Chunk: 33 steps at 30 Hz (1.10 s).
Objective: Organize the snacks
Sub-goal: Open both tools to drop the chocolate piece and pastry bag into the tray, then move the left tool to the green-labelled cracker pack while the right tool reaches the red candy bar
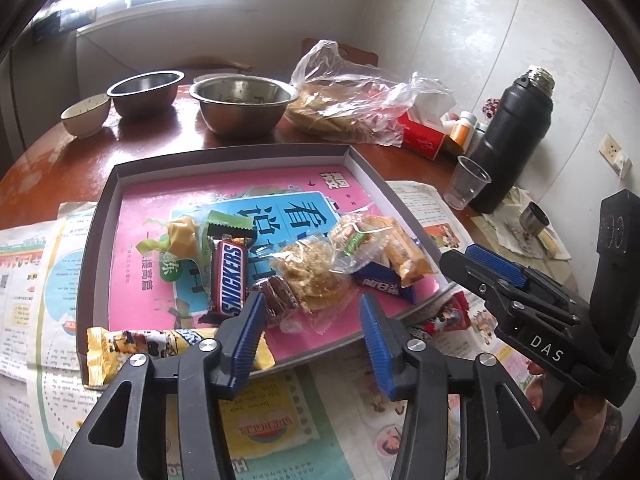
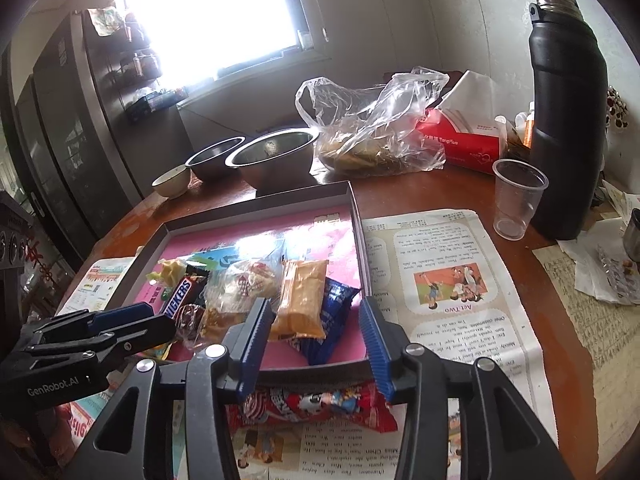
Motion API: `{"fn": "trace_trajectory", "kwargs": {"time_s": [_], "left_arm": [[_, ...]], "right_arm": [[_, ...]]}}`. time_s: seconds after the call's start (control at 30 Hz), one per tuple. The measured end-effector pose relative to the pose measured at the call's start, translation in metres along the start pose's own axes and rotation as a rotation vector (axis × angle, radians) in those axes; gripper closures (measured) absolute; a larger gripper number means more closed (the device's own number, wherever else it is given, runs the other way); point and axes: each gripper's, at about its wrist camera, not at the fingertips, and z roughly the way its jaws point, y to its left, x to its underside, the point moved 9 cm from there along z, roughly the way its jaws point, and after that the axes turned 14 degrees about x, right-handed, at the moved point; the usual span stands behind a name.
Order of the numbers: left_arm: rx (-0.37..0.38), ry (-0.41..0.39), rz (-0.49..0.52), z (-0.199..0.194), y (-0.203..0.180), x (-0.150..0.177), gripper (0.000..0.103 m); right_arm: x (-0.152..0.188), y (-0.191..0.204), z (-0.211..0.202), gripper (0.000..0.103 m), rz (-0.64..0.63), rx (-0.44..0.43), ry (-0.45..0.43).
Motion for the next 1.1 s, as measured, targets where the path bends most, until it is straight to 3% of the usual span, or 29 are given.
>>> {"fn": "trace_trajectory", "kwargs": {"time_s": [0.23, 0.6, 1.1], "left_arm": [[0.008, 0.011, 0.029, -0.009, -0.012, 0.012, 0.047], [0.033, 0.106, 0.112, -0.005, -0.041, 0.049, 0.043], [0.140, 0.228, 0.225, 0.023, -0.084, 0.086, 0.043]], "right_arm": [[0.007, -0.007, -0.011, 0.054, 0.004, 0.004, -0.006], [0.021, -0.018, -0.024, 0.049, 0.000, 0.007, 0.003], [0.048, -0.022, -0.007, 0.039, -0.066, -0.013, 0.075]]}}
